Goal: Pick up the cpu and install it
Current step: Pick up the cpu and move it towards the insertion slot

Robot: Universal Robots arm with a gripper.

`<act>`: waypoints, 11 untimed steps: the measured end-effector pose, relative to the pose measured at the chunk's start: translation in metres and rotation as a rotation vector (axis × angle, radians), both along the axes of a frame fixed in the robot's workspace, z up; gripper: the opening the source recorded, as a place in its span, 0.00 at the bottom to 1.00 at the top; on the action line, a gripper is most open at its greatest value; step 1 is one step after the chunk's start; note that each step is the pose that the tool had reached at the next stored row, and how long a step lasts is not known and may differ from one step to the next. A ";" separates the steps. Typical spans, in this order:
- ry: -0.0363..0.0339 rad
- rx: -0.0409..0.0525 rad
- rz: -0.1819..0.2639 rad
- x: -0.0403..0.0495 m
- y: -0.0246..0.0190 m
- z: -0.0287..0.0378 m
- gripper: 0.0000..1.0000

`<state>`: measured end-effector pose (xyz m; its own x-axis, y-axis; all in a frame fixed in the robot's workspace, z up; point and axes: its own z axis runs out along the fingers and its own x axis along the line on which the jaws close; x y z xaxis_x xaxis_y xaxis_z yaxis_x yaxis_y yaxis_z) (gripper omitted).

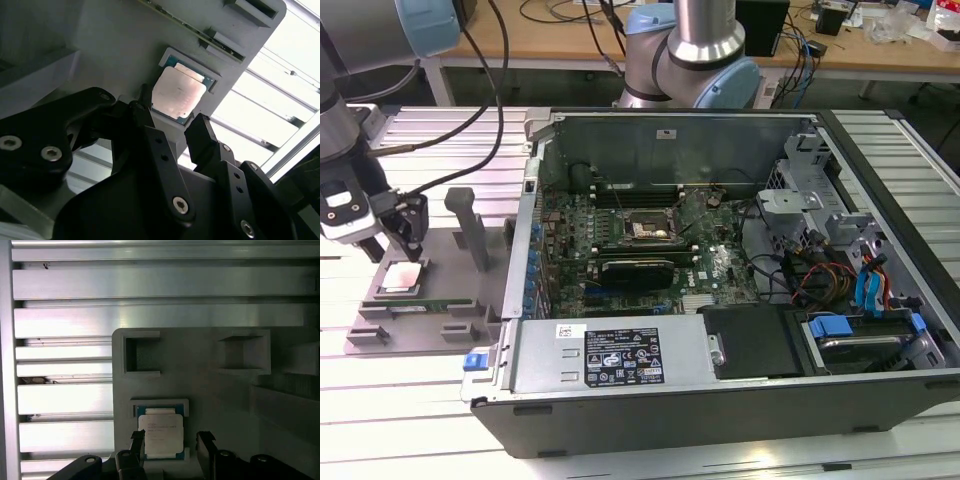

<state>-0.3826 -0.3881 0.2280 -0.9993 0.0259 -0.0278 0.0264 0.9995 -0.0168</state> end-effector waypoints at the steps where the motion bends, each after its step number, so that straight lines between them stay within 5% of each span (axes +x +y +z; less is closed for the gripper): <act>1: 0.0001 0.0000 0.000 -0.0001 0.0000 -0.0009 0.55; 11: 0.0000 0.0000 0.000 -0.0003 0.0000 -0.0062 0.55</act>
<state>-0.3830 -0.3881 0.2218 -0.9993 0.0259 -0.0278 0.0264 0.9995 -0.0168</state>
